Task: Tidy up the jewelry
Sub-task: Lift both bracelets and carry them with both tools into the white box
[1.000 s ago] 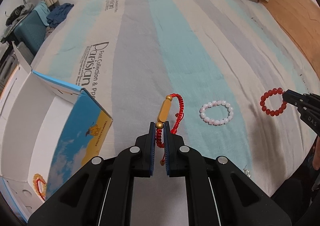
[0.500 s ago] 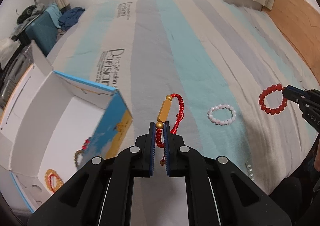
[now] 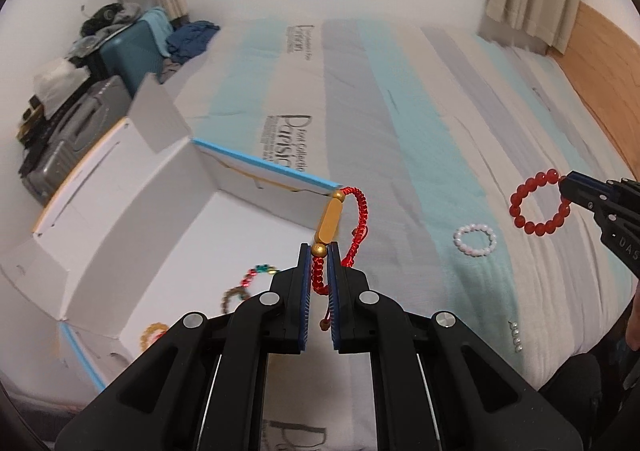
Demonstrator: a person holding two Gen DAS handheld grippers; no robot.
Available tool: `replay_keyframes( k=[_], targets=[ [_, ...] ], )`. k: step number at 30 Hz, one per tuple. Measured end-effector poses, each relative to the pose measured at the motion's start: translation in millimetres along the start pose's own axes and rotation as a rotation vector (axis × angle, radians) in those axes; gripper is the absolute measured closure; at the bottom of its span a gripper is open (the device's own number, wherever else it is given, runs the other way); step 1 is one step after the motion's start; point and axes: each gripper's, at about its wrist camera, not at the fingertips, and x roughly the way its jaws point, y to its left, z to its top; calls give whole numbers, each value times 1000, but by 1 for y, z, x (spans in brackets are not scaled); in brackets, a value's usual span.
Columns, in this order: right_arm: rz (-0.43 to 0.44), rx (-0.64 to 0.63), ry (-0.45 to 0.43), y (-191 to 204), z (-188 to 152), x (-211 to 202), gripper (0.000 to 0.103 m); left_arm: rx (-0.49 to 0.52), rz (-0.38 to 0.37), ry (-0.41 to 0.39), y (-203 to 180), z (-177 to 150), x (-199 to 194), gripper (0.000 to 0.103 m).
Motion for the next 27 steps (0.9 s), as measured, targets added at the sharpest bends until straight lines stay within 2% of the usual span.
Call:
replay_keyframes(
  k=[18, 27],
  targets=[
    [71, -134, -68, 120, 50, -34, 91, -126, 65, -31, 104, -24, -48, 96],
    [118, -225, -63, 191, 60, -22, 91, -182, 88, -10, 155, -43, -46, 96]
  ],
)
